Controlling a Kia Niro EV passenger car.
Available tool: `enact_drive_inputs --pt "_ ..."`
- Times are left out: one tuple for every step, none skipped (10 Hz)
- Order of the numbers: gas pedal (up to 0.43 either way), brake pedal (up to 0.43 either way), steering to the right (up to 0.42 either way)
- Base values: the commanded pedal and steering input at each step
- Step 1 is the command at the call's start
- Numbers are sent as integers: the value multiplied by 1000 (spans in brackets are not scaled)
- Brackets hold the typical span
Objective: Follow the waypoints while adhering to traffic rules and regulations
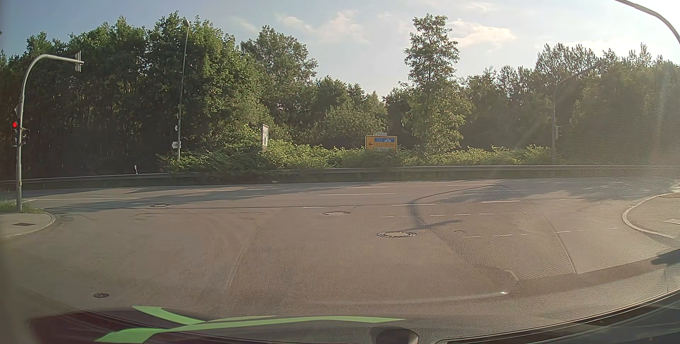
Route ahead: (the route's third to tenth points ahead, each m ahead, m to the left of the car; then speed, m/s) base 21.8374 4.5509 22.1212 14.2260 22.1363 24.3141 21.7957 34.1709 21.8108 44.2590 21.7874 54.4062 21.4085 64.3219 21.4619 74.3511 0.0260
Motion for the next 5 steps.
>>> enact_drive_inputs --pt "0 287 -21" --pt "0 287 -21" --pt "0 293 -21" --pt "0 293 -21" --pt "0 293 -21"
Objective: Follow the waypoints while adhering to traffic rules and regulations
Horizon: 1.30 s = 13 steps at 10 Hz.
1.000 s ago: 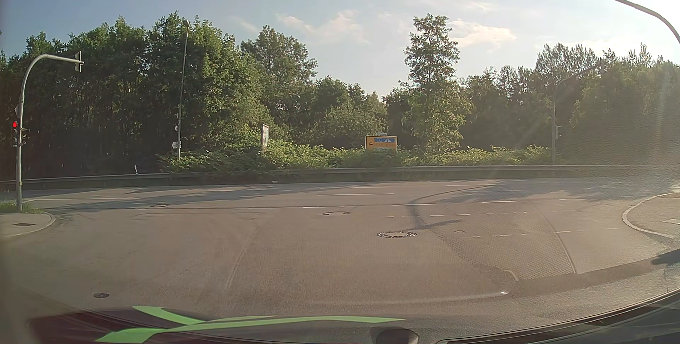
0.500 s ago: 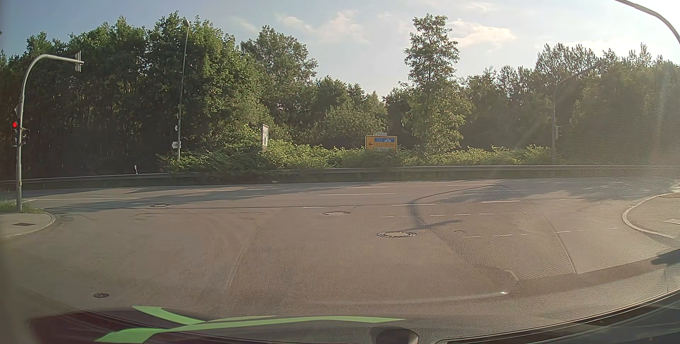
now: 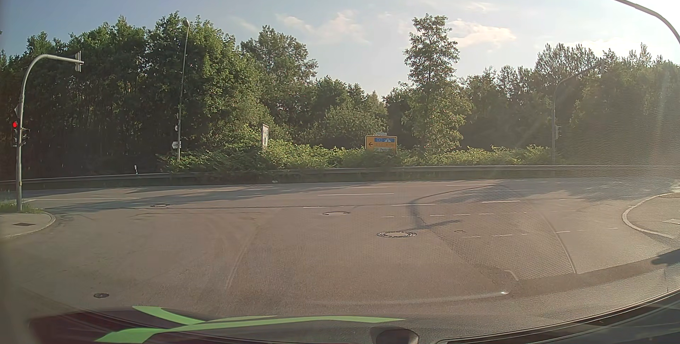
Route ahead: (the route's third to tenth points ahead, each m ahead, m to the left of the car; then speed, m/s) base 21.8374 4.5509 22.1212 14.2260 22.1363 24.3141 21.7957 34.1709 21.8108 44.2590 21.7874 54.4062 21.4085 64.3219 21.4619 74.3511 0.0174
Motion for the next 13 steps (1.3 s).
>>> enact_drive_inputs --pt "0 293 -21" --pt "0 299 -21" --pt "0 293 -22" --pt "0 299 -21" --pt "0 299 -21" --pt "0 299 -22" --pt "0 299 -21" --pt "0 299 -22" --pt "0 299 -21" --pt "0 299 -21" --pt "0 299 -22" --pt "0 299 -22" --pt "0 299 -22"
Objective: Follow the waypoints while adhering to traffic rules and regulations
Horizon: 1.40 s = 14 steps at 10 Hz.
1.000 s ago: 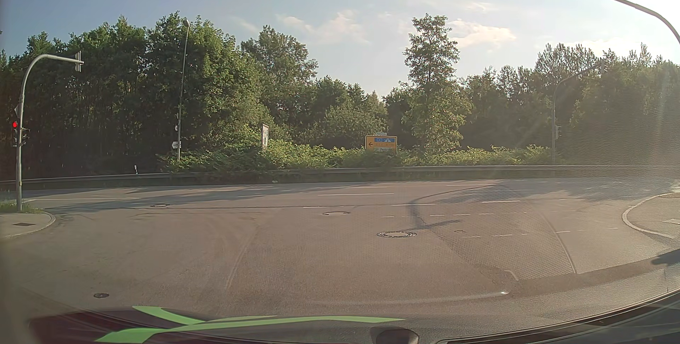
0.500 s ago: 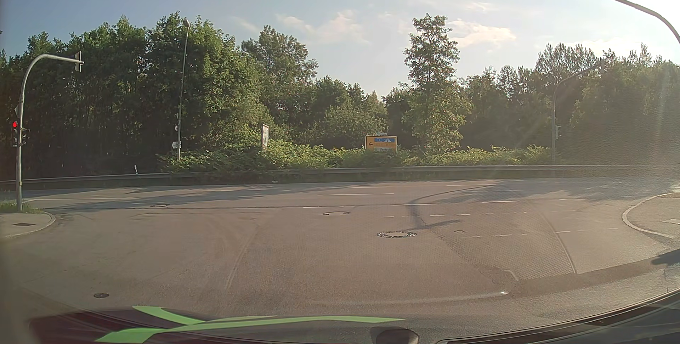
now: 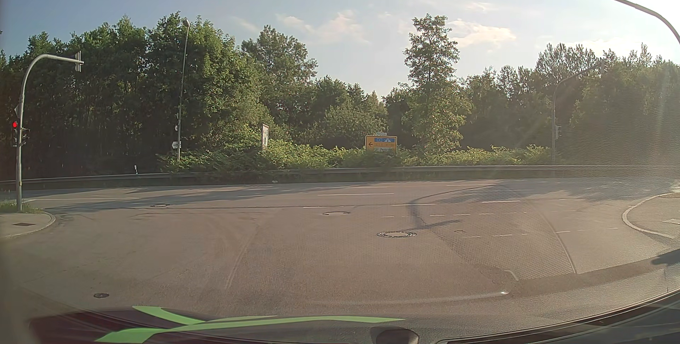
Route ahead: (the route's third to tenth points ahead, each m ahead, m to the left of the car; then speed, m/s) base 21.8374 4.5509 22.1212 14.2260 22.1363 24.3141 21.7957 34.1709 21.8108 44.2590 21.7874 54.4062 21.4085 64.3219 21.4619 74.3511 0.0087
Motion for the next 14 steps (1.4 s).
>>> enact_drive_inputs --pt "0 299 -21" --pt "0 299 -22" --pt "0 299 -21" --pt "0 299 -21" --pt "0 299 -22" --pt "0 299 -21" --pt "0 305 -21" --pt "0 305 -22" --pt "0 305 -21" --pt "0 299 -22" --pt "0 305 -22" --pt "0 305 -22" --pt "0 305 -22" --pt "0 305 -22"
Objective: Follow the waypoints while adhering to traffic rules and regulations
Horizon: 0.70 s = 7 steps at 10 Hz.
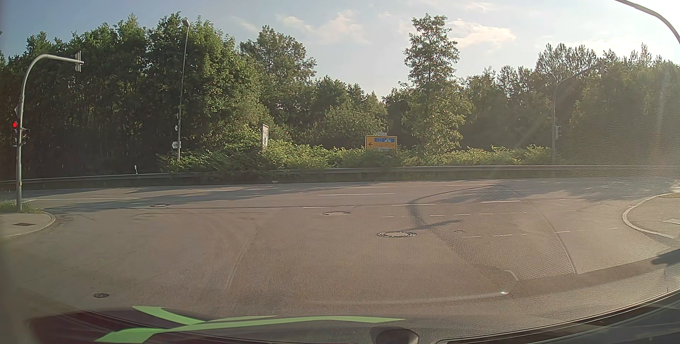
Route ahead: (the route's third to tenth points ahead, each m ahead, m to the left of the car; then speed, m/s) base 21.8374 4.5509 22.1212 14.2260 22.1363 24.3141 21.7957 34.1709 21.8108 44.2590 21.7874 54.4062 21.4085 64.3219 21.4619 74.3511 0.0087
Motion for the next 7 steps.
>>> enact_drive_inputs --pt "0 305 -22" --pt "0 305 -21" --pt "0 305 -22" --pt "0 305 -21" --pt "0 305 -22" --pt "0 305 -22" --pt "0 305 -21"
